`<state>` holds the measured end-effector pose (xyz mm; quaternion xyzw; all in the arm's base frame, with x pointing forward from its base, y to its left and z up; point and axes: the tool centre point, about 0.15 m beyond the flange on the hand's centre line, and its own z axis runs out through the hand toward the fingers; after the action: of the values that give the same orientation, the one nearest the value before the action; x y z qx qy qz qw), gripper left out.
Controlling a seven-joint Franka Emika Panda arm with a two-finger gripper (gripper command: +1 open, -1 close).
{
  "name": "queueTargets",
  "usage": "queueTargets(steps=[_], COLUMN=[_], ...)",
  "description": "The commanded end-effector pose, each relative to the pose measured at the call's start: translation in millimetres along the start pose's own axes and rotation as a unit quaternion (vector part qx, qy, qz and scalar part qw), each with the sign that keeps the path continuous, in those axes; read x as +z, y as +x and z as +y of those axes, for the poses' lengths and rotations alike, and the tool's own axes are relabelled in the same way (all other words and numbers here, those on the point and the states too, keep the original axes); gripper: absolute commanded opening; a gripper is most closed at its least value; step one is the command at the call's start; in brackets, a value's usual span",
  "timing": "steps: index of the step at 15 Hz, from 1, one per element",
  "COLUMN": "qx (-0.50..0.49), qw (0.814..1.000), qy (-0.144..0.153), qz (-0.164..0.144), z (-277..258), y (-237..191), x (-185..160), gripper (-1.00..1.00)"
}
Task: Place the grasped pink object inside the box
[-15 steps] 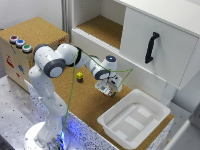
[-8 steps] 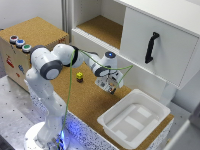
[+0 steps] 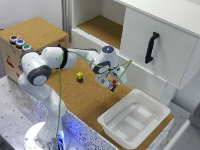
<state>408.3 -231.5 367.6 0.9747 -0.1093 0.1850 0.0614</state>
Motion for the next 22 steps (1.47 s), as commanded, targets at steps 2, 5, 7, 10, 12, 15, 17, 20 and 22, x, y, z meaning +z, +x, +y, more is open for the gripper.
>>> queueTargets(steps=[2, 5, 7, 10, 12, 15, 17, 20, 22], qx=[0.076, 0.129, 0.168, 0.225, 0.256, 0.279, 0.284, 0.280, 0.283], qw=[0.996, 0.989, 0.981, 0.968, 0.961, 0.954, 0.953, 0.954, 0.953], qy=[-0.038, -0.056, -0.071, -0.070, -0.066, -0.057, -0.051, -0.029, -0.023], qz=[-0.034, -0.049, -0.061, -0.083, -0.087, -0.091, -0.095, -0.106, -0.106], z=[121.9, 182.5, 216.7, 251.3, 261.6, 258.6, 251.4, 240.0, 236.6], y=[3.7, 3.4, -5.6, -24.9, -35.2, -39.7, -40.9, -39.7, -36.2], x=[5.7, 21.1, 34.1, 65.6, 89.2, 116.8, 135.9, 152.0, 144.3], gripper=[-1.00, -1.00, -1.00, -1.00, -1.00, -1.00, -1.00, -1.00, 1.00])
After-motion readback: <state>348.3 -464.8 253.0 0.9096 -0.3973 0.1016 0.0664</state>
